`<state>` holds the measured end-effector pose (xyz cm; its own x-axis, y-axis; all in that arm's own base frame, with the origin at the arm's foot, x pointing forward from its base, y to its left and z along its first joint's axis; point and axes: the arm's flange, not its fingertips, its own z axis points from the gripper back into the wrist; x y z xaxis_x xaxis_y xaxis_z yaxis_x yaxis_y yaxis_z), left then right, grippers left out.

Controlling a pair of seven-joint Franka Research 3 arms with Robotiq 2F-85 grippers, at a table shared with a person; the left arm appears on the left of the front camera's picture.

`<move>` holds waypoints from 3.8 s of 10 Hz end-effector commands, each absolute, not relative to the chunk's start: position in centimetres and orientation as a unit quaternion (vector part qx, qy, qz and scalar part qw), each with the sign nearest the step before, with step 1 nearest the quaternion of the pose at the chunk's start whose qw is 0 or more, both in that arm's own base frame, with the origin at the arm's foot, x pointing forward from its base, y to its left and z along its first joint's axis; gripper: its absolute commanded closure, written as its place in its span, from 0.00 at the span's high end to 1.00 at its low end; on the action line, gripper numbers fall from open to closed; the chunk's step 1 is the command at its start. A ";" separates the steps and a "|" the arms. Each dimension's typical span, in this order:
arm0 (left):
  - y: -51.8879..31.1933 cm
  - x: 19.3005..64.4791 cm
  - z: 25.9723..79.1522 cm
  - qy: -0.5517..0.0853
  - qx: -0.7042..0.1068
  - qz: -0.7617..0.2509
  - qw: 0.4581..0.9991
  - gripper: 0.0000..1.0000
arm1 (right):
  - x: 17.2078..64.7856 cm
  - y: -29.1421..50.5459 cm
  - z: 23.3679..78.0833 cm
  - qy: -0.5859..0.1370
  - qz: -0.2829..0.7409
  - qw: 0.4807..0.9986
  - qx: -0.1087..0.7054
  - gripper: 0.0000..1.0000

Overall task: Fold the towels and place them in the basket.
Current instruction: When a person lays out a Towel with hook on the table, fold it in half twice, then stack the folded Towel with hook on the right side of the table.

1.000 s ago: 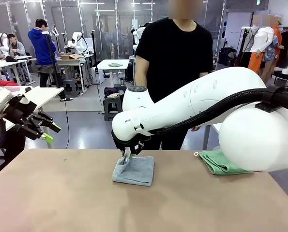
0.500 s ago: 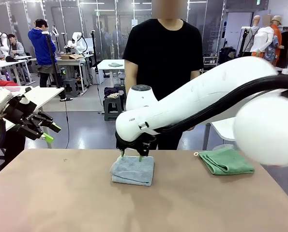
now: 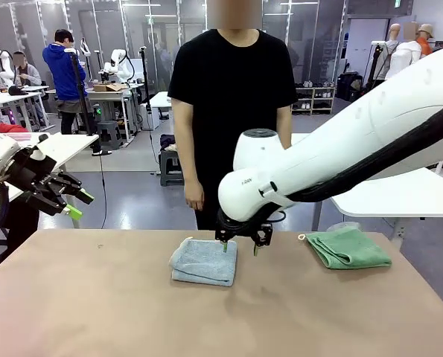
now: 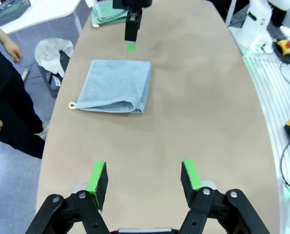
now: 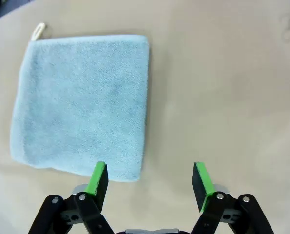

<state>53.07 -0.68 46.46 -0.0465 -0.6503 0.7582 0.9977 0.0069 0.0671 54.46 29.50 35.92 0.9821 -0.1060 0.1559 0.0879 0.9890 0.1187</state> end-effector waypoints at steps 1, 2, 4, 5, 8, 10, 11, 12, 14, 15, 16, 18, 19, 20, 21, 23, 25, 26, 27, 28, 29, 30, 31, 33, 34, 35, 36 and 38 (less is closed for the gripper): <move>-0.7 53.1 46.5 -0.319 -0.271 -0.650 0.634 0.76 | 53.5 28.7 35.7 -0.073 -0.060 0.991 0.097 0.87; -0.7 53.1 46.5 -0.319 -0.271 -0.650 0.634 0.76 | 53.4 28.4 35.6 -0.069 -0.068 0.990 0.102 0.87; -0.7 53.1 46.5 -0.319 -0.271 -0.650 0.634 0.76 | 53.2 27.8 35.8 -0.076 -0.057 0.991 0.097 0.87; -0.7 53.1 46.5 -0.319 -0.271 -0.650 0.634 0.76 | 53.9 28.8 35.7 -0.067 -0.074 0.991 0.086 0.87; -0.7 53.1 46.5 -0.319 -0.271 -0.650 0.634 0.76 | 53.9 28.8 35.7 -0.067 -0.074 0.991 0.086 0.87; -0.7 53.1 46.5 -0.319 -0.271 -0.650 0.634 0.76 | 53.9 28.8 35.7 -0.067 -0.074 0.991 0.086 0.87; -0.7 53.1 46.5 -0.319 -0.271 -0.650 0.634 0.76 | 53.9 28.8 35.7 -0.067 -0.074 0.991 0.086 0.87; -0.7 53.1 46.5 -0.319 -0.271 -0.650 0.634 0.76 | 53.9 28.8 35.7 -0.067 -0.074 0.991 0.086 0.87; -0.7 53.1 46.5 -0.319 -0.271 -0.650 0.634 0.76 | 53.9 28.8 35.7 -0.067 -0.074 0.991 0.086 0.87; -0.7 53.1 46.5 -0.319 -0.271 -0.650 0.634 0.76 | 53.9 28.8 35.7 -0.067 -0.074 0.991 0.086 0.87; -0.7 53.1 46.5 -0.319 -0.271 -0.650 0.634 0.76 | 53.9 28.8 35.7 -0.067 -0.074 0.991 0.086 0.87; -0.7 53.1 46.5 -0.319 -0.271 -0.650 0.634 0.76 | 53.9 28.8 35.7 -0.067 -0.074 0.991 0.086 0.87; -0.7 53.1 46.5 -0.319 -0.271 -0.650 0.634 0.76 | 53.8 28.7 35.7 -0.066 -0.074 0.991 0.087 0.87; -0.7 53.1 46.5 -0.319 -0.271 -0.650 0.634 0.76 | 53.6 29.3 35.7 -0.083 -0.072 0.989 0.098 0.87; -0.7 53.1 46.5 -0.319 -0.271 -0.650 0.634 0.76 | 53.7 29.8 35.4 -0.089 -0.076 0.988 0.104 0.87; -0.7 53.1 46.5 -0.319 -0.271 -0.650 0.634 0.76 | 54.9 30.2 34.1 -0.083 -0.076 0.987 0.114 0.87; -0.7 53.1 46.5 -0.319 -0.271 -0.650 0.634 0.76 | 55.7 30.2 33.0 -0.089 -0.077 0.986 0.115 0.87; -0.7 53.1 46.5 -0.319 -0.271 -0.650 0.634 0.76 | 56.1 30.5 32.3 -0.097 -0.077 0.985 0.119 0.87; -0.7 53.1 46.5 -0.319 -0.271 -0.650 0.634 0.76 | 56.3 30.7 31.7 -0.098 -0.081 0.985 0.119 0.87; -0.7 53.1 46.5 -0.319 -0.271 -0.650 0.634 0.76 | 56.7 30.9 31.2 -0.096 -0.080 0.985 0.120 0.87; -0.7 53.1 46.5 -0.319 -0.271 -0.650 0.634 0.76 | 56.9 30.9 30.8 -0.094 -0.085 0.985 0.117 0.87; -0.7 53.1 46.5 -0.319 -0.271 -0.650 0.634 0.76 | 57.2 30.9 30.4 -0.090 -0.086 0.985 0.118 0.87; -0.7 53.1 46.5 -0.319 -0.271 -0.650 0.634 0.76 | 57.5 30.8 30.1 -0.087 -0.088 0.985 0.119 0.87; -0.7 53.1 46.5 -0.319 -0.271 -0.650 0.634 0.76 | 57.7 30.9 29.7 -0.089 -0.087 0.984 0.124 0.87; -0.7 53.1 46.5 -0.319 -0.271 -0.650 0.634 0.76 | 58.0 30.9 29.3 -0.088 -0.084 0.985 0.124 0.87; -0.7 53.1 46.5 -0.319 -0.271 -0.650 0.634 0.76 | 58.2 30.8 29.0 -0.089 -0.080 0.985 0.124 0.87; -0.7 53.1 46.5 -0.319 -0.271 -0.650 0.634 0.76 | 58.3 30.8 28.9 -0.094 -0.078 0.985 0.120 0.75; -0.7 53.1 46.5 -0.319 -0.271 -0.650 0.634 0.76 | 58.4 31.0 28.8 -0.086 -0.073 0.986 0.120 0.55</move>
<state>53.07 -0.68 46.46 -0.0465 -0.6503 0.7582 0.9977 0.0070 0.0672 58.01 30.68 29.08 0.9726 -0.1806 0.1466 0.1422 0.9603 0.2398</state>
